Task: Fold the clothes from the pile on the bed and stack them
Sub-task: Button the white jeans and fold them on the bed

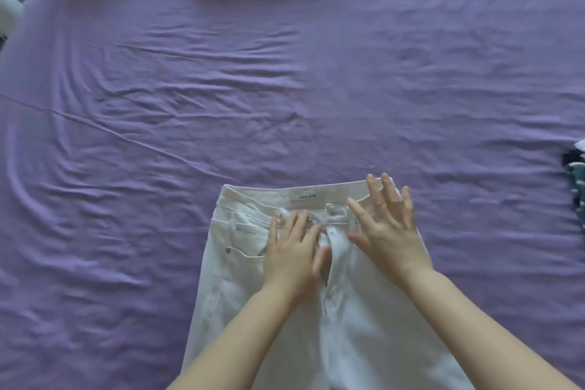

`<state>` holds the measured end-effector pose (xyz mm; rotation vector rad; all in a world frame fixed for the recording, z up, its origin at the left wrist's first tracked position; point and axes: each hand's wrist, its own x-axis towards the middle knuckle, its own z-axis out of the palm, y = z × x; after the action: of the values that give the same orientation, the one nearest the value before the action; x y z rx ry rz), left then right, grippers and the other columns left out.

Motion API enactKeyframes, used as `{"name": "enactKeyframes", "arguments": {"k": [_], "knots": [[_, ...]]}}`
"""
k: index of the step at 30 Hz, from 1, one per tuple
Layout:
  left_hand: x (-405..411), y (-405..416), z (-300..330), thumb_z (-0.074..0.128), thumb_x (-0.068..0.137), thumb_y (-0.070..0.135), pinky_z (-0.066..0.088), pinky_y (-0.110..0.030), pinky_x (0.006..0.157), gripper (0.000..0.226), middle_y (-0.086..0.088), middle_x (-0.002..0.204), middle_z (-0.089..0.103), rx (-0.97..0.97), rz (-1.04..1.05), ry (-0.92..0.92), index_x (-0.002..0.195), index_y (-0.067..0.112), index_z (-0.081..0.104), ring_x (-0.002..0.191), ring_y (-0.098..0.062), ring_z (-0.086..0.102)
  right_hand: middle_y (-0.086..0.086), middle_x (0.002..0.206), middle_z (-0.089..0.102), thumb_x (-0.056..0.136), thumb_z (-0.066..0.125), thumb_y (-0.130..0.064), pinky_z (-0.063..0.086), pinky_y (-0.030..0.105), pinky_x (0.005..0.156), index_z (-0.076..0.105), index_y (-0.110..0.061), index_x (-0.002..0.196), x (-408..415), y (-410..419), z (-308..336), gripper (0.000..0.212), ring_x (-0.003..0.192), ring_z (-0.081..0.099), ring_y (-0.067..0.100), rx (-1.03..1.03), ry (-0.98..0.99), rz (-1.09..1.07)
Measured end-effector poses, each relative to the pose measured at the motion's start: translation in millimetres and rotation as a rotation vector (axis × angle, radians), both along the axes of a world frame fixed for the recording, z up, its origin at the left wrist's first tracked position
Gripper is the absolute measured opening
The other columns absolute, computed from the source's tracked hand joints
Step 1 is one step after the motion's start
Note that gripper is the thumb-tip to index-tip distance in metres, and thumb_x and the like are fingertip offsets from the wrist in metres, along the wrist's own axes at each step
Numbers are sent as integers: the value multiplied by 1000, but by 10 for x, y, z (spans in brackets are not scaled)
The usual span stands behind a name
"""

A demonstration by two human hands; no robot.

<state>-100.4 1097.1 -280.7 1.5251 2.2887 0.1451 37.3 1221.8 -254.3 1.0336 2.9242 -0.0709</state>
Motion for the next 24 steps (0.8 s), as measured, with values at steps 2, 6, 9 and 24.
{"name": "enactKeyframes", "arguments": {"k": [2,6,9,24], "knots": [[-75,-14,-41,25,94,54,-11,-45,114,59,-3,157,20,-99,-98,82,146,27,33,146,-17,16,20,135,50,59,83,-48,31,71,96,68,-19,113,-23,25,-80,63,128,39,46,25,-19,30],[-66,9,-170,29,82,52,13,-49,106,65,-12,141,48,-127,-187,143,134,20,51,128,-28,48,17,133,54,78,51,-61,26,74,96,66,-20,117,-67,107,-249,59,128,40,45,-18,-112,36],[-44,24,-266,26,82,52,11,-52,107,67,-13,147,39,-125,-145,163,140,20,40,135,-30,38,15,145,41,80,21,-66,11,71,103,51,-25,133,-78,160,-339,74,138,23,40,-77,-210,8],[131,-491,50,52,93,39,2,-29,115,21,10,154,23,11,38,-194,105,36,68,146,-17,-5,11,128,60,97,17,-49,24,45,101,63,-11,120,288,-1257,-206,64,119,55,32,-280,23,-128]]}}
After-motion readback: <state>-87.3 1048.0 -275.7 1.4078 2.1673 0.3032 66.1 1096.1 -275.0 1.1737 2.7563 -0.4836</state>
